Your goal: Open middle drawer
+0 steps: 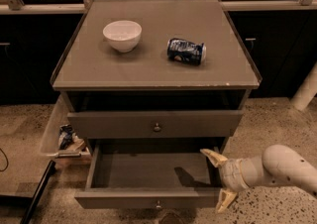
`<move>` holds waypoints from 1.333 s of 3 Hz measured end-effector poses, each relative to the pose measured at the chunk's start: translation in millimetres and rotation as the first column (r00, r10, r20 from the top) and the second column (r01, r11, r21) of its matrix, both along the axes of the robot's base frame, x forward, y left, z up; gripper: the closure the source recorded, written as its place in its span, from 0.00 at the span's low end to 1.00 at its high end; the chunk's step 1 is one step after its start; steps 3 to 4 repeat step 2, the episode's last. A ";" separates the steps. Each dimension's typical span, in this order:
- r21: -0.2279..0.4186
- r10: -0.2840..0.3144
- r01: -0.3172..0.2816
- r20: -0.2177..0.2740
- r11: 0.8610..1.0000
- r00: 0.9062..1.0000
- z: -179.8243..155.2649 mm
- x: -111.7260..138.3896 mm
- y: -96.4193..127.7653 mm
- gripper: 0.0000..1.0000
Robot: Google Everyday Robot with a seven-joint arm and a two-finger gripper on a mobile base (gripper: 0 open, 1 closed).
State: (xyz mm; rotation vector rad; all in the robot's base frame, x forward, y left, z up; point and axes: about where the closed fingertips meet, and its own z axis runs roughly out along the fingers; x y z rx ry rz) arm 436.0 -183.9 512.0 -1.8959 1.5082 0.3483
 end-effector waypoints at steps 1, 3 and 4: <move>-0.081 0.006 -0.001 0.061 0.997 0.998 42.8 5.8 -4.6 0.00; -0.095 0.008 -0.001 0.074 0.996 0.997 51.1 7.6 -6.0 0.00; -0.095 0.008 -0.001 0.074 0.996 0.997 51.1 7.6 -6.0 0.00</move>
Offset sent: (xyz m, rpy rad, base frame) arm 0.0047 -0.0037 0.0357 -0.0674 -0.0517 0.0030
